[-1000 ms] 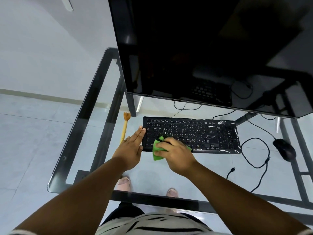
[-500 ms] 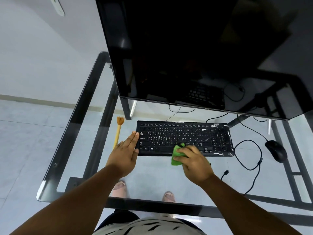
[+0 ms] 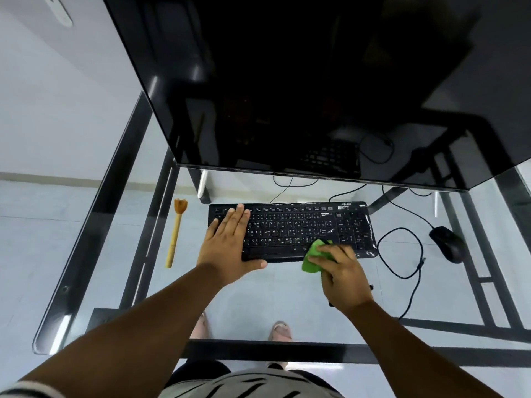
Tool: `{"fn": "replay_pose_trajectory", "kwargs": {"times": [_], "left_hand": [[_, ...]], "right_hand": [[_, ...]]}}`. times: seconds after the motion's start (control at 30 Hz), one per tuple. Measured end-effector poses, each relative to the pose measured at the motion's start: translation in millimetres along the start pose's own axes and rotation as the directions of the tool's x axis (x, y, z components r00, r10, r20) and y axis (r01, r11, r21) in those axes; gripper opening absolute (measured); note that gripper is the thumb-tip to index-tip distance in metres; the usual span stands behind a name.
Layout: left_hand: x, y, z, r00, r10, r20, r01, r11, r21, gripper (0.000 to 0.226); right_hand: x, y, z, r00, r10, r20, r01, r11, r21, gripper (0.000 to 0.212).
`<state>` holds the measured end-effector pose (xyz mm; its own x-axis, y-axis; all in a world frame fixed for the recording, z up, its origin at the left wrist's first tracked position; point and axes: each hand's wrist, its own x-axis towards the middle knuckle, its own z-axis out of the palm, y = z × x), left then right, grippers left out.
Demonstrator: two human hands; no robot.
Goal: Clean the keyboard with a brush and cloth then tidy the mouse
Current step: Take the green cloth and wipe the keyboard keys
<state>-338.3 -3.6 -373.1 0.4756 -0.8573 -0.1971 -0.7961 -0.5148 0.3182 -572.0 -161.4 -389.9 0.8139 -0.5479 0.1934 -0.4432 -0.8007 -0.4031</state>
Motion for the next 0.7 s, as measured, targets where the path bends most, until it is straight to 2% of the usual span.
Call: {"fn": "replay_pose_trajectory", "kwargs": {"times": [0.07,0.2,0.27,0.37,0.43,0.5,0.57,0.63,0.7], "left_hand": [[9.3,7.5,0.5,0.999,0.009,0.042,-0.010,1.000,0.024,0.122],[20.7,15.8,-2.0,0.995,0.022,0.097,-0.029,0.997,0.075,0.130],[25.2,17.5,-3.8,0.992,0.021,0.124,-0.035,0.993,0.113,0.133],[33.0,19.3,-5.6,0.987,0.001,0.163,-0.028,0.986,0.164,0.137],[37.6,20.6,-6.7,0.982,-0.013,0.186,-0.020,0.984,0.174,0.140],[39.5,21.3,-7.5,0.979,-0.020,0.202,-0.017,0.983,0.181,0.141],[40.3,20.8,-7.6,0.979,-0.022,0.204,-0.017,0.983,0.184,0.141],[39.2,19.7,-6.9,0.981,-0.020,0.192,-0.015,0.984,0.179,0.141],[38.5,18.6,-6.2,0.983,-0.022,0.183,-0.009,0.986,0.166,0.140]], "right_hand": [[1.5,-8.9,4.5,1.000,0.006,0.003,-0.006,1.000,0.007,0.046],[3.5,-0.2,-1.1,0.988,-0.126,0.094,0.127,0.992,-0.007,0.039],[2.6,12.1,-9.8,0.991,-0.111,0.077,0.112,0.994,-0.009,0.036],[9.8,20.2,-15.3,0.996,0.079,-0.048,-0.077,0.996,0.043,0.040],[23.5,20.9,-13.3,0.957,0.250,-0.144,-0.235,0.965,0.112,0.045],[40.1,17.0,-9.5,0.936,0.311,-0.164,-0.295,0.949,0.115,0.046],[53.2,8.9,-3.9,0.968,0.232,-0.092,-0.226,0.971,0.076,0.048],[57.3,-2.0,-0.1,0.997,0.063,0.039,-0.065,0.997,0.050,0.052],[54.1,-4.7,0.5,0.983,-0.095,0.157,0.088,0.995,0.052,0.051]]}}
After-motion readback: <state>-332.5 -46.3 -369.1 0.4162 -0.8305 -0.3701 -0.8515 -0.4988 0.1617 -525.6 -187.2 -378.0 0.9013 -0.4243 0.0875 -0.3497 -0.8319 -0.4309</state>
